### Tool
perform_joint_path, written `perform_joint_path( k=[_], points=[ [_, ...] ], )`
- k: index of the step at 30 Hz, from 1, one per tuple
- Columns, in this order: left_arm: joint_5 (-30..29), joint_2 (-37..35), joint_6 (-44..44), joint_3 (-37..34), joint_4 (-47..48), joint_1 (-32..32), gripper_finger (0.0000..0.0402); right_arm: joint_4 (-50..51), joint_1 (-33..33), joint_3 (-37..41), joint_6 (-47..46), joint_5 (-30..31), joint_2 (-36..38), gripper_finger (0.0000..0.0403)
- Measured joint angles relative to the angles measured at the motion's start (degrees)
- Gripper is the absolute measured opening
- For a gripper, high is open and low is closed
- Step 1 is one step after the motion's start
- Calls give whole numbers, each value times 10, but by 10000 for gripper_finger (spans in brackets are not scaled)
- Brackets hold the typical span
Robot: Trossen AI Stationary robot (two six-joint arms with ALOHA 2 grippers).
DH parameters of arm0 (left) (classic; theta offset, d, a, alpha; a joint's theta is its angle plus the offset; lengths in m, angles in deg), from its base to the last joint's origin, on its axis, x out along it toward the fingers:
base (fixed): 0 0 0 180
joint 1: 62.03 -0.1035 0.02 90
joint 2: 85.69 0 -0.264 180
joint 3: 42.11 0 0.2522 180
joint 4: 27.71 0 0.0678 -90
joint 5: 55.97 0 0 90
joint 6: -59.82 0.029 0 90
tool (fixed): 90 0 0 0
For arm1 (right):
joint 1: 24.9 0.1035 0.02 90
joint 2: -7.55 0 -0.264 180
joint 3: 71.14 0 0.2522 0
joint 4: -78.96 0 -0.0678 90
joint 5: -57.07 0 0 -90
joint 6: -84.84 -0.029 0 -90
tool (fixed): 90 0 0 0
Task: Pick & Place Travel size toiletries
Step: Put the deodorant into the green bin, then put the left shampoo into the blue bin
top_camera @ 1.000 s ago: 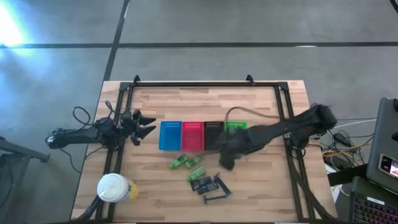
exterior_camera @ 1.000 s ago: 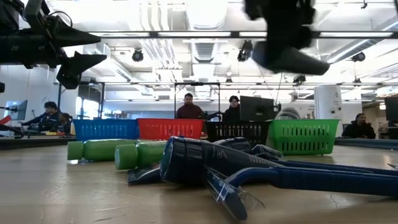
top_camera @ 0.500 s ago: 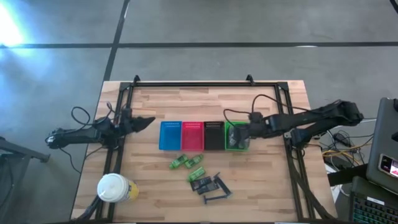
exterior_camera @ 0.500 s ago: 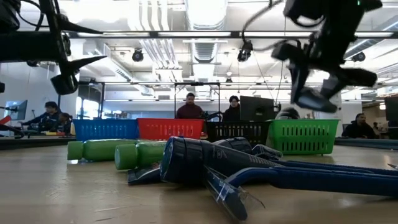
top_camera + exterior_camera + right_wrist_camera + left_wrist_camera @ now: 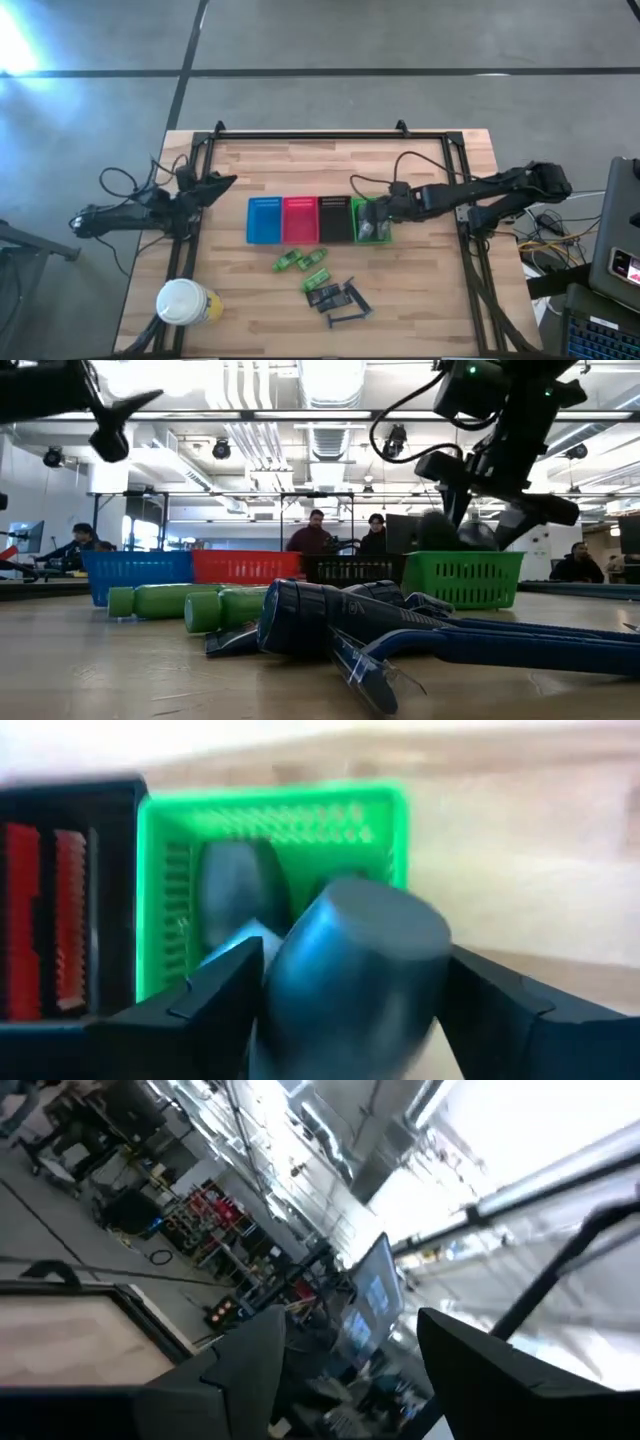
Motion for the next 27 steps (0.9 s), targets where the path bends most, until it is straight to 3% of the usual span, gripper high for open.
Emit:
perform_joint_path(
  k=[6,12,15,23,27],
  points=[
    [33,65,49,60,65,0,234,5,0,-25,37,-5,-10,307],
    [120,202,57,168,386,8,234,27,0,-49,85,6,9,336],
    [140,298,91,225,487,27,234,49,0,-60,109,11,14,350],
    [142,503,181,362,511,109,234,68,0,-92,175,11,16,363],
    [140,586,190,396,517,147,234,75,0,-110,205,17,16,364]
  ],
)
